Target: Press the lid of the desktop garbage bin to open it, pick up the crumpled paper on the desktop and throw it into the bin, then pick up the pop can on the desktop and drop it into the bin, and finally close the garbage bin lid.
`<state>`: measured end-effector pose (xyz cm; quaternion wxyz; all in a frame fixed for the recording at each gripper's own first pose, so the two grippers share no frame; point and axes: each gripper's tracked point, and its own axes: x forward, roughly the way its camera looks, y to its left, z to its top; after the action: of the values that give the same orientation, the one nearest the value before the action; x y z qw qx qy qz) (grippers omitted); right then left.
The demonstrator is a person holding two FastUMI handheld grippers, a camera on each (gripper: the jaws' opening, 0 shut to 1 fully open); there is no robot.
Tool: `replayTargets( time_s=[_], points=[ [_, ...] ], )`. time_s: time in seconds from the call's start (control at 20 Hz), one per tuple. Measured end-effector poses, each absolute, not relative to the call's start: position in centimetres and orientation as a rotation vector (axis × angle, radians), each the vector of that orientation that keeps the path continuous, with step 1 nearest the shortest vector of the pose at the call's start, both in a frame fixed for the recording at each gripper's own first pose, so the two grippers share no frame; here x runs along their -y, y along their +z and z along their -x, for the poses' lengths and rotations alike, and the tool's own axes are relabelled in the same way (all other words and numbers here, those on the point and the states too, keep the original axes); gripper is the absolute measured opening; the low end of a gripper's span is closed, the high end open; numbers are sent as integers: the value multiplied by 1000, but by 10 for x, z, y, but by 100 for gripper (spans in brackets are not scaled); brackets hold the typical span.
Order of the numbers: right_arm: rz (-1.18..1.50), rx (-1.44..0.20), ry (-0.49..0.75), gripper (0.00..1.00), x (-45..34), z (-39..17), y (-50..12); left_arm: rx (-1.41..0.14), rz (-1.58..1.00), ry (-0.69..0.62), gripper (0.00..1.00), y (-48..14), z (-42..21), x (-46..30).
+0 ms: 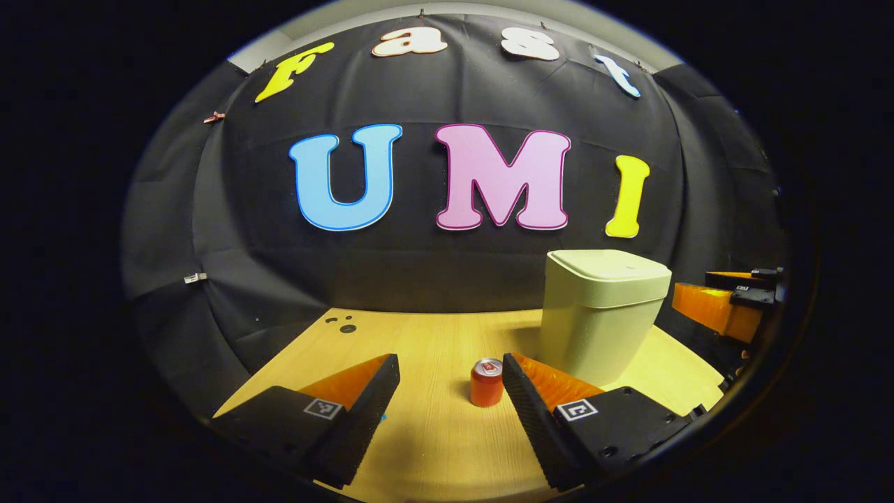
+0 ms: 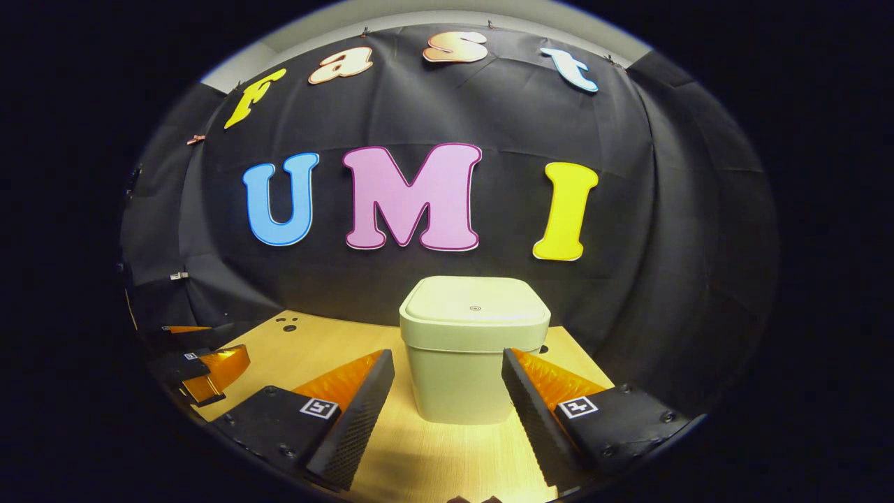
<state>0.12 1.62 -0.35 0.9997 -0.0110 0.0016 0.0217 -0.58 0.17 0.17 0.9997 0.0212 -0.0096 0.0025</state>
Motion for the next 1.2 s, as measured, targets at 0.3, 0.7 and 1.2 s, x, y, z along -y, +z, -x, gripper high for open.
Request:
replayTargets(
  time_s=[0.3,0.7,1.2],
  points=[
    [27,8,34,98,-19,-9,0,18,-47,1,96,1,6,-6],
    [52,32,32,78,-28,-18,12,13,-41,-1,95,1,0,-12],
    [72,12,54,7,-39,-26,16,18,-40,1,96,2,-2,-19]
  ],
)
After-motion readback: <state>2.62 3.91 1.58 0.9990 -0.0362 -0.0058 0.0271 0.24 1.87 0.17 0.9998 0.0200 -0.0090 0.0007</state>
